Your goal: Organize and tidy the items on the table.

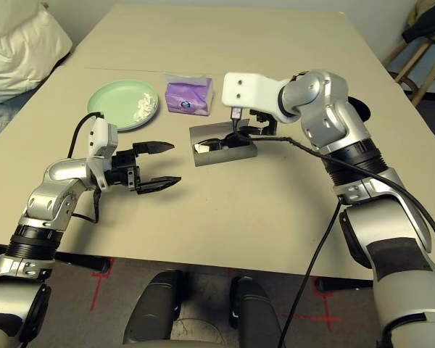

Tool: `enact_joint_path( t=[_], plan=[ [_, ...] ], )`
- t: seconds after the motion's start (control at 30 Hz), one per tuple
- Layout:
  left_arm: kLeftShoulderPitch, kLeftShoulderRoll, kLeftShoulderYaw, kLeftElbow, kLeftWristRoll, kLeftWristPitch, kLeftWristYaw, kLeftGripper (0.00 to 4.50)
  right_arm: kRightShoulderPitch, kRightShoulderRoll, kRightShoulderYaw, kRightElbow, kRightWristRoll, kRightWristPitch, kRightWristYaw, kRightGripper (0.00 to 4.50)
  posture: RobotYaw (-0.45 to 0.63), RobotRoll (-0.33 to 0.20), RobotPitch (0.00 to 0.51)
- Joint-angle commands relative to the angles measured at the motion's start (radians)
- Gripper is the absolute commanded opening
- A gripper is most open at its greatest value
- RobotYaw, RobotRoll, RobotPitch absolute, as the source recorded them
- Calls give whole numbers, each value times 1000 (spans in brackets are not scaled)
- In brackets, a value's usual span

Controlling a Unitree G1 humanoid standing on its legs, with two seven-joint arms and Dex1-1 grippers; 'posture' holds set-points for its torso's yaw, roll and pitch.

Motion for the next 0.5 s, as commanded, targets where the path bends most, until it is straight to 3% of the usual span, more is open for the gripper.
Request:
enact_joint_path(
  t=[0.03,0.13,0.33,0.5],
  plan=[
    [-27,-19,-21,31,13,-23,-13,4500,118,42,-84,-116,122,112,-59,4471,114,0,92],
    [-46,-28,-31,54,20,-27,-27,4500,257,103,-160,-235,223,252,-132,4471,95,0,92],
    [-68,-42,-39,82,25,-49,-34,4500,390,160,-226,-350,350,385,-242,4471,86,0,90],
    [-55,-63,-34,95,30,-70,-11,4500,504,194,-312,-354,504,227,-212,4471,99,0,86]
  ],
)
